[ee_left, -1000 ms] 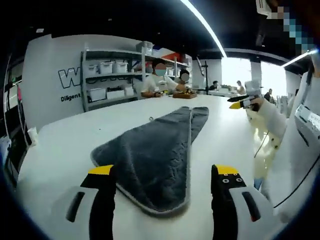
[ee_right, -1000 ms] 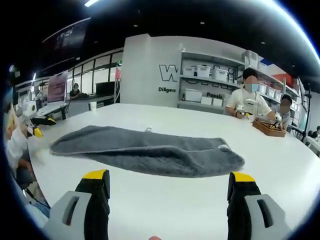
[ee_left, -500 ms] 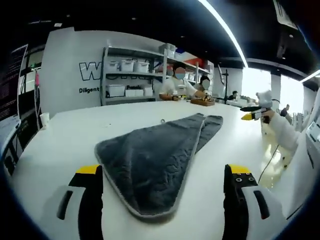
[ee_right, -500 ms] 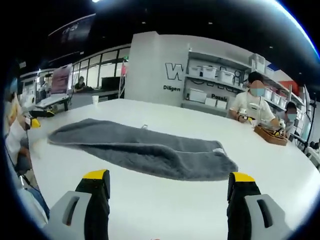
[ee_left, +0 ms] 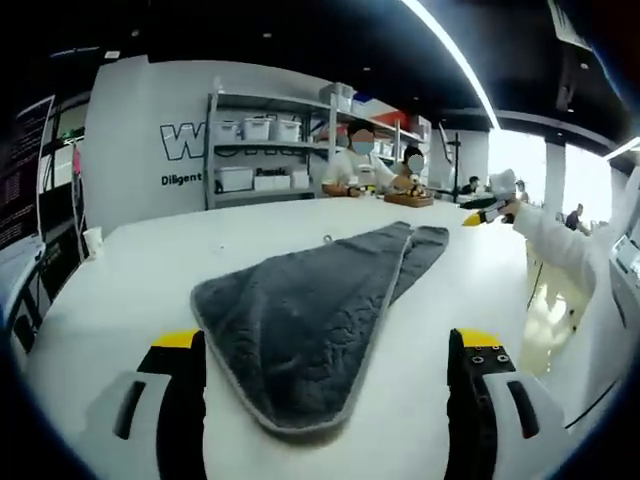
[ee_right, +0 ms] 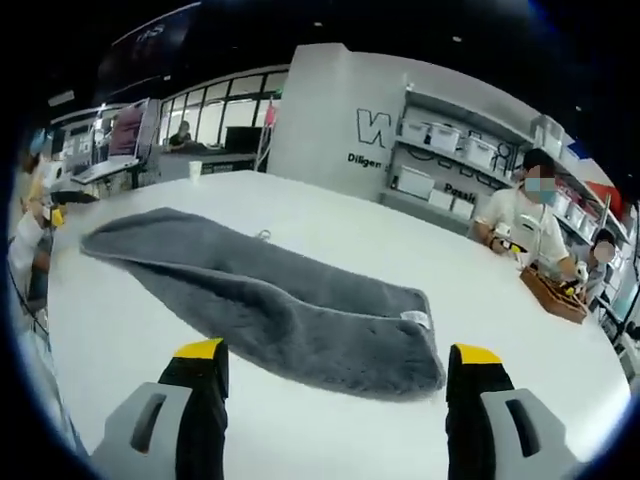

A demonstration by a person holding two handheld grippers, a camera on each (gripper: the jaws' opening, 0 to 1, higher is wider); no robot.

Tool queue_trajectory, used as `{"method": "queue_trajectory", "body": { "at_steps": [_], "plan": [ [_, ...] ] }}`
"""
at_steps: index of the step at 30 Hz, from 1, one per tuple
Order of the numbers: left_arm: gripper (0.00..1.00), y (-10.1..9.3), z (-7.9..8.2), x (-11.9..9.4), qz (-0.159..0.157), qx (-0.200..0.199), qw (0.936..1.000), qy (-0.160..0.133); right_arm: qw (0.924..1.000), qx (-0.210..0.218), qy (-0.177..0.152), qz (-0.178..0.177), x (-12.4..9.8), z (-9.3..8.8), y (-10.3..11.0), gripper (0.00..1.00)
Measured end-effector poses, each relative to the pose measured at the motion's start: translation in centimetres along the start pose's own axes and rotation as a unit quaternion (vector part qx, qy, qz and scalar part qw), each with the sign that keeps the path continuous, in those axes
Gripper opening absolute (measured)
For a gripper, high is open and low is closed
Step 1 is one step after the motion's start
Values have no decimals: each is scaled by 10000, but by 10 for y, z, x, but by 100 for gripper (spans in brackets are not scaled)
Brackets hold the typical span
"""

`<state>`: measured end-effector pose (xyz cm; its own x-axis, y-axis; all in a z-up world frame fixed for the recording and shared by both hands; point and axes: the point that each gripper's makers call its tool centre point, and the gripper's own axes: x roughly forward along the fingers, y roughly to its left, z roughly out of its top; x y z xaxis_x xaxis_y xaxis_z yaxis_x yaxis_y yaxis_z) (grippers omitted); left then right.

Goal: Open the folded towel by lifting each exposed corner and separating the folded layers until the towel lies flat within the target outline without major curled edges

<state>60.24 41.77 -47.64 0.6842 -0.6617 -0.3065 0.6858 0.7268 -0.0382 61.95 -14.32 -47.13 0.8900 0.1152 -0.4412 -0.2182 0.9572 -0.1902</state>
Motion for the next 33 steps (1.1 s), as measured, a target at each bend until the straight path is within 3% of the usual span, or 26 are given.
{"method": "queue_trajectory", "body": {
  "at_steps": [9,17,26,33],
  "plan": [
    [100,6,4,-4,209,69,9997,-50,9996,181,133,164,54,-7,-38,90],
    [100,5,1,-1,322,103,9994,-17,9982,357,473,-37,101,-32,-72,86],
    [100,4,1,-1,328,74,9994,-19,9969,499,600,-75,132,-41,-76,76],
    [100,5,1,-3,363,68,9993,-13,9976,469,508,-85,140,-40,-83,55]
  ]
}}
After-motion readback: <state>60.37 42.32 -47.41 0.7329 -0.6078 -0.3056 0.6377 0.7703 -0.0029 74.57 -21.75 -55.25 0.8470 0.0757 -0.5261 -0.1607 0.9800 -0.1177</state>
